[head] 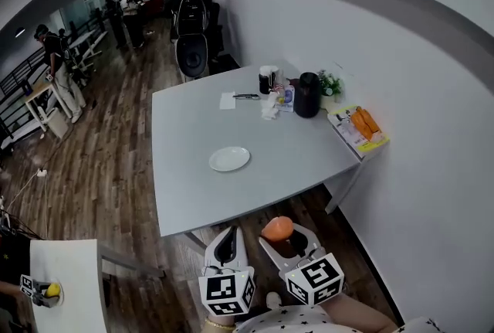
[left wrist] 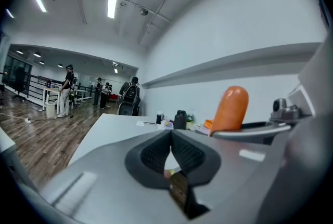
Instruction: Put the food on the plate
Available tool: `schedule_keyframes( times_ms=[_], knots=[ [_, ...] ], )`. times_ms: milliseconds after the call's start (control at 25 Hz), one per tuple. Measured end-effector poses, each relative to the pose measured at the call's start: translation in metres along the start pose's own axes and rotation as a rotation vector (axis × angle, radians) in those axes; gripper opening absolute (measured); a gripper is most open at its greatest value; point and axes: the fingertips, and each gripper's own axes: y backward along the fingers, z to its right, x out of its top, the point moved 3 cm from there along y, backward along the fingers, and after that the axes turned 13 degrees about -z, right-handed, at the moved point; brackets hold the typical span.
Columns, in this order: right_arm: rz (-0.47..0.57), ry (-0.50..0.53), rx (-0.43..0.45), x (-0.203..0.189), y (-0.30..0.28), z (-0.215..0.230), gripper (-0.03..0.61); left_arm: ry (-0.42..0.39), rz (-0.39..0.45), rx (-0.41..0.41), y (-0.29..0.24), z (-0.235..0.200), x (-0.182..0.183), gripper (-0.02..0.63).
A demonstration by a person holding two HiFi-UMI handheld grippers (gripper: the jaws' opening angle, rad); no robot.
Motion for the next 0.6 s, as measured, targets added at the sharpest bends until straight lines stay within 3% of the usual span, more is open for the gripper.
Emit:
schedule_keyframes(
  times_ms=[600],
  knots=[
    [-0.065,0.005,0.06,0.027,-0.102,0.085,0.212,0.075,-0.061,0.118,-0.105,-0.06,0.012,0.006]
  ],
)
